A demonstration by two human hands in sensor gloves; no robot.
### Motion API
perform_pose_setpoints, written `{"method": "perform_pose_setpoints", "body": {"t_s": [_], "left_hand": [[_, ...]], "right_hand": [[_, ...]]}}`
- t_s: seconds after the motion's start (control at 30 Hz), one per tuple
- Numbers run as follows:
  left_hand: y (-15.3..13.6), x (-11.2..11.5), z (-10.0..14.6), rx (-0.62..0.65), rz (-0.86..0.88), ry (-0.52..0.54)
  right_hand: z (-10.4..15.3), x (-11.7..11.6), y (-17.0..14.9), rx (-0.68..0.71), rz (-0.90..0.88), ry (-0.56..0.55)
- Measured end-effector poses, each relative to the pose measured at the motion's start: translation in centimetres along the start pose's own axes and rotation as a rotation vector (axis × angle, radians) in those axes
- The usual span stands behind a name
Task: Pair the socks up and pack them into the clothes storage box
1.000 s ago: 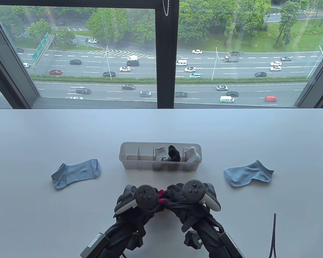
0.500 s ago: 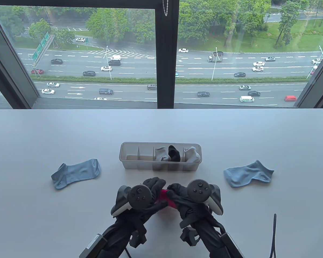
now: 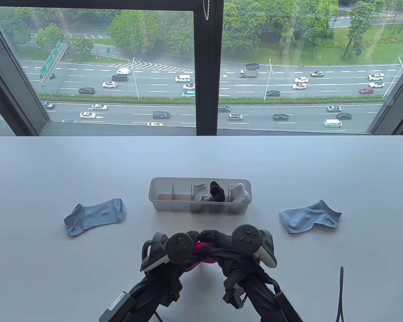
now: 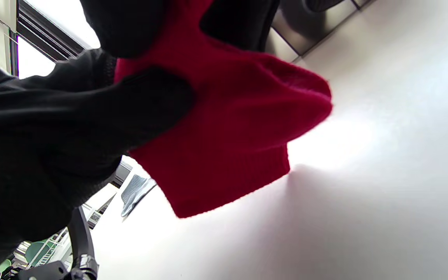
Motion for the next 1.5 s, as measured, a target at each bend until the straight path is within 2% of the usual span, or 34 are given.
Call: {"method": "perform_pose_setpoints", "body": {"t_s": [0.13, 0.23, 0.27, 0.37, 0.43, 0.5, 0.6, 0.73, 0.8, 0.9, 1.03, 1.13, 1.17, 1.23, 1.33, 1.43, 1.5], "left_hand": [[0.8, -0.2, 0.1, 0.099, 0.028, 0.054], [0.8, -0.5, 0.0, 0.081, 0.031, 0.059], [0.7, -0.2, -0.1, 0.081, 0.039, 0.022], [0.7, 0.2, 0.0, 0.079, 0.028, -0.001], [0.8, 0.1, -0.2, 0.058, 0.005, -0.004], [0.6, 0.5, -0.4, 0.011, -0.031, -0.056], [0.6, 0.3, -0.3, 0.004, -0.049, -0.023], [-0.2, 0.5, -0.3, -0.016, -0.004, -0.086], [-0.7, 0.3, -0.2, -0.024, 0.021, -0.071], [-0.5, -0.1, 0.1, -0.017, -0.001, 0.014], [1.1, -0.6, 0.4, 0.094, 0.004, 0.085], [1.0, -0.5, 0.1, 0.075, 0.002, 0.061], [0.8, -0.3, 0.1, 0.075, 0.017, 0.035], [0.5, -0.2, 0.2, 0.068, 0.017, 0.02], [0.9, -0.4, 0.0, 0.08, 0.02, 0.016], [1.0, -0.2, 0.0, 0.06, -0.003, -0.019], [1.2, -0.6, 0.1, 0.068, -0.029, 0.049]], "right_hand": [[0.1, -0.2, -0.7, -0.028, -0.053, -0.007], [0.2, -0.5, -0.5, 0.006, -0.069, 0.028], [0.2, -0.3, -0.4, 0.018, -0.08, 0.03], [0.2, 0.4, -0.4, -0.012, -0.045, -0.053], [0.2, 0.3, -0.3, -0.004, -0.019, -0.063], [0.2, 0.1, -0.2, -0.015, -0.057, -0.053], [0.1, -0.5, -0.4, -0.019, -0.056, -0.012], [0.0, -1.1, 0.0, 0.037, -0.116, 0.078], [0.0, -0.8, 0.1, 0.027, -0.073, 0.038], [0.1, -0.2, -0.1, -0.015, -0.018, -0.031], [0.3, 0.0, -1.2, -0.056, -0.109, -0.055], [0.3, -0.3, -1.2, -0.018, -0.138, -0.023], [0.2, -0.4, -1.1, 0.0, -0.168, 0.027], [0.1, 0.0, -1.0, -0.025, -0.181, -0.023], [0.3, 0.5, -0.8, -0.021, -0.072, -0.062], [0.4, 0.5, -0.9, -0.043, -0.163, -0.077], [0.4, 0.3, -1.0, -0.041, -0.151, -0.062]]}}
Point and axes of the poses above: the tracker on the back of each hand, its own y axis roughly to the thumb side, its own z axis roughly from the fingertips to the wrist, x = y × z, the point moved 4 cm from there along -z, roughly from the wrist to the fingertips, and after that the axes turned 9 degrees about z, right-handed, at the moved point
